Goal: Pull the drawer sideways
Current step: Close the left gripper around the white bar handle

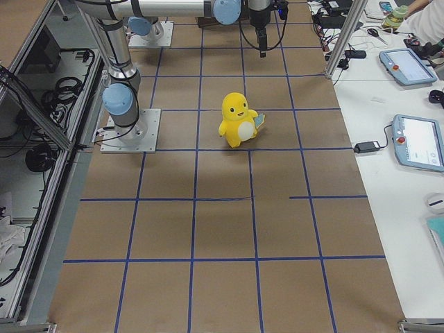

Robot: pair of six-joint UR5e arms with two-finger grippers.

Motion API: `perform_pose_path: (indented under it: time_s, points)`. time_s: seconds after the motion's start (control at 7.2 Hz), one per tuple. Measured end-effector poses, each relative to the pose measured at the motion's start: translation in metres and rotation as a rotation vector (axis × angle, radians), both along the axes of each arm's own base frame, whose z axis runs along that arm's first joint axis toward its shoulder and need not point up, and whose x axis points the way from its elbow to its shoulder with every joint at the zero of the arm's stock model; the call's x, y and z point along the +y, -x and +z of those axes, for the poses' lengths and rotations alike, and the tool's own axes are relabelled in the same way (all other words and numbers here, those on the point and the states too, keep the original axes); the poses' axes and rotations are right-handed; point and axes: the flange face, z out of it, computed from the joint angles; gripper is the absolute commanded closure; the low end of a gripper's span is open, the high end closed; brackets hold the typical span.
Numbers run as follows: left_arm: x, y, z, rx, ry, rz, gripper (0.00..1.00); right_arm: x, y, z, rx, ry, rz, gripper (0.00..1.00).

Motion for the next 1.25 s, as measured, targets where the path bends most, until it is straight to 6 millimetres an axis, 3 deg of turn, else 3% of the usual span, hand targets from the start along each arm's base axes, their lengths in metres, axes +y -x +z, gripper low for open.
perform_pose_path:
  time_s: [0.28,0.56,0.83,1.25]
  points:
    - [-0.001,0.0,-0.018,-0.181,-0.091,-0.117,0.0,0.0,0.0,0.0,0.0,0.0,0.0,0.0]
    - [-0.007,0.001,-0.017,-0.318,-0.152,-0.251,0.0,0.0,0.0,0.0,0.0,0.0,0.0,0.0]
    - [-0.012,-0.001,-0.016,-0.39,-0.196,-0.328,0.0,0.0,0.0,0.0,0.0,0.0,0.0,0.0]
    - [-0.02,-0.002,-0.033,-0.421,-0.22,-0.355,0.0,0.0,0.0,0.0,0.0,0.0,0.0,0.0]
